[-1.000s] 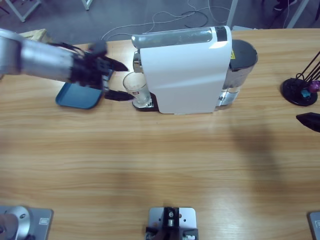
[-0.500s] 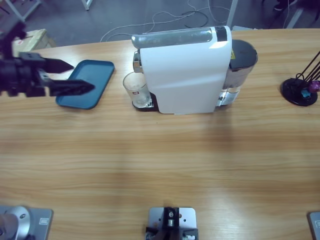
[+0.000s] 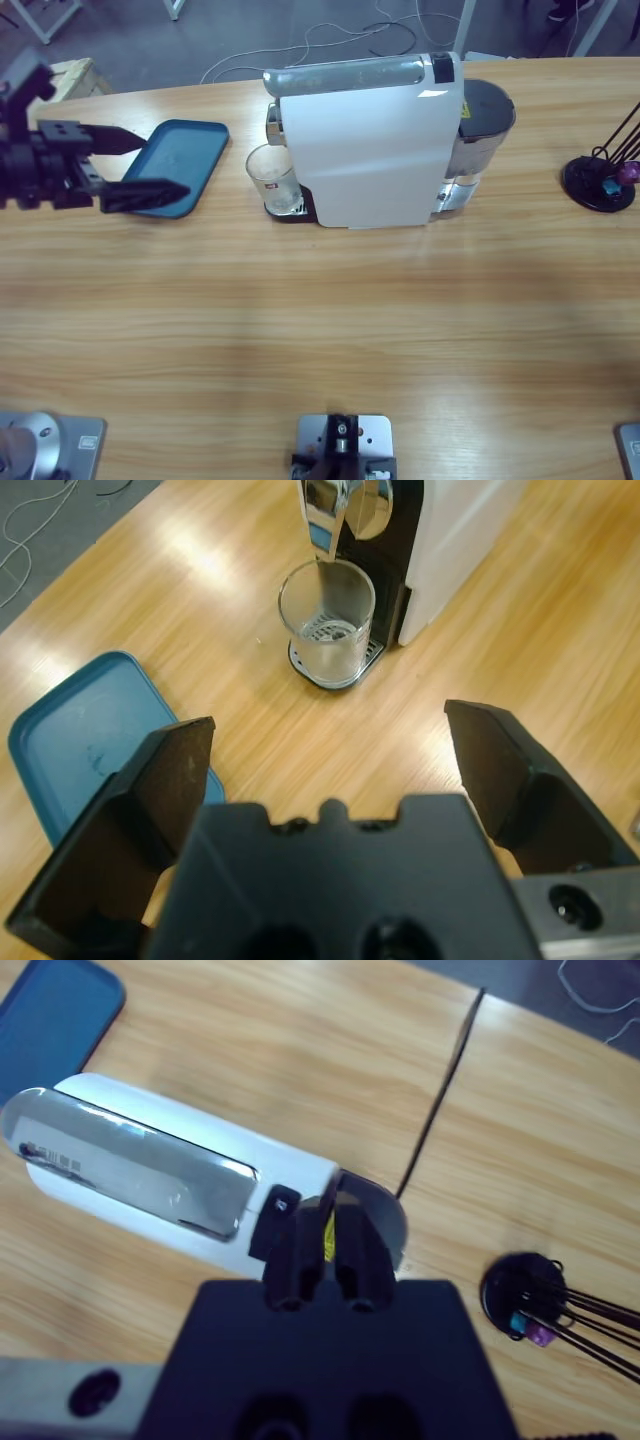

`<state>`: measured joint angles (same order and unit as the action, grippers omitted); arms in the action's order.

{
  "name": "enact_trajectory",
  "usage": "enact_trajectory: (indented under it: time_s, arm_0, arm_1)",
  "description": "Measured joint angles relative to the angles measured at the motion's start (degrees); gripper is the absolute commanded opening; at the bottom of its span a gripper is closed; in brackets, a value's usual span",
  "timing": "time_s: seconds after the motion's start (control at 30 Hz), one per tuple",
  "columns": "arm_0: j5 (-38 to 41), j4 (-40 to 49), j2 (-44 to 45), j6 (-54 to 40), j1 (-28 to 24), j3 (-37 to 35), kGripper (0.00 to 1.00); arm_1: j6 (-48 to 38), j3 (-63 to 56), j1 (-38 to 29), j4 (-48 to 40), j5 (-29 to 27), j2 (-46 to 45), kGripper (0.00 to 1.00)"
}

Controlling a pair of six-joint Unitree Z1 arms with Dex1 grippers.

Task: Pour coffee

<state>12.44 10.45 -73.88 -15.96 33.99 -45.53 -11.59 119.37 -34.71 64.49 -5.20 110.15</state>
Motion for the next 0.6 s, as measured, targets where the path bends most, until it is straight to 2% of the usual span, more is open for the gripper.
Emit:
enact_trajectory:
  time_s: [0.23,0.6]
  arm_0:
    - [1.0,-3.2,-2.6,-0.3,0.0,0.5,0.991]
    - [1.1,-4.9,-4.5,-0.3,0.0,0.5,0.991]
  arm_1:
    - [0.2,4.0,0.0,2.8,1.8,5.7,0.0]
    - [0.2,4.7,-1.0,6.2,2.3,5.9,0.0]
